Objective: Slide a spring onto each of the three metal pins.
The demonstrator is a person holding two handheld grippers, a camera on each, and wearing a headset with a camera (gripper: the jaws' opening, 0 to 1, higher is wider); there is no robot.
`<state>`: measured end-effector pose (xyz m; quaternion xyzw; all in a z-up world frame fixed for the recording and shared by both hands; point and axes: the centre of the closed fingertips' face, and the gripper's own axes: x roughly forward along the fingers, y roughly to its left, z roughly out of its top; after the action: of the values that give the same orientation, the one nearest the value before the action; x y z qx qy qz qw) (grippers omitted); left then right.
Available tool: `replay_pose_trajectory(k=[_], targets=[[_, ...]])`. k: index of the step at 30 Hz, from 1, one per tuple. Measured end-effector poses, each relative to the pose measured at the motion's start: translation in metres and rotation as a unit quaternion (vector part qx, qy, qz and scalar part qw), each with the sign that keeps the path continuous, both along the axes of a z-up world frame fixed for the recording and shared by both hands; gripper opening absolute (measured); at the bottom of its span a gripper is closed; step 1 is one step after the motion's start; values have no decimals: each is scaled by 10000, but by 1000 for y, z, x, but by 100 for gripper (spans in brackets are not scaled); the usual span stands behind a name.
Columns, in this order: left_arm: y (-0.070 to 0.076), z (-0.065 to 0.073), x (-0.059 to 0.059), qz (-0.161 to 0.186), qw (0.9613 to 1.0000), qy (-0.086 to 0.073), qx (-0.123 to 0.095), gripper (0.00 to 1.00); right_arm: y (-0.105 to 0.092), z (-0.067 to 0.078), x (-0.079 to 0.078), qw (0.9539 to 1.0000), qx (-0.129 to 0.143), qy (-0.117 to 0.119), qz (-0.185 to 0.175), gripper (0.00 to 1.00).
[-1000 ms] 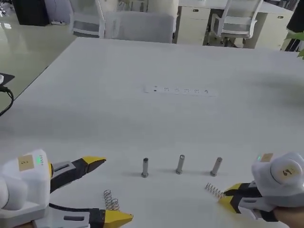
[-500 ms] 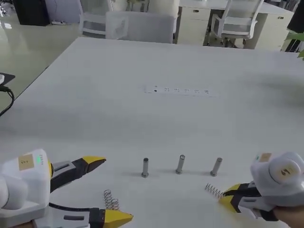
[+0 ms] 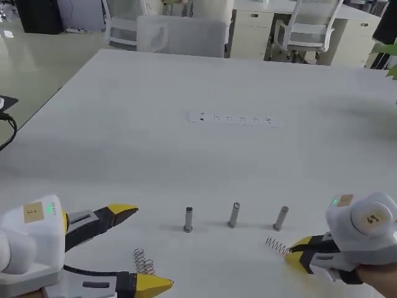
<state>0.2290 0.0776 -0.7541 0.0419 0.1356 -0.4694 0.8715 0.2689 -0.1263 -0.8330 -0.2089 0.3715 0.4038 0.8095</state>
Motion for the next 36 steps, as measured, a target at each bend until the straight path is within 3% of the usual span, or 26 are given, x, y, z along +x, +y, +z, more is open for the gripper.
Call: replay_pose_trajectory(k=[12, 36], targets=[[-3, 1, 1, -61, 10000, -26, -7, 77, 16, 25, -1, 9994, 23, -171, 290, 7], [-7, 9, 2, -103, 9998, -139, -87, 72, 52, 58, -6, 9951, -18, -366, 921, 7]])
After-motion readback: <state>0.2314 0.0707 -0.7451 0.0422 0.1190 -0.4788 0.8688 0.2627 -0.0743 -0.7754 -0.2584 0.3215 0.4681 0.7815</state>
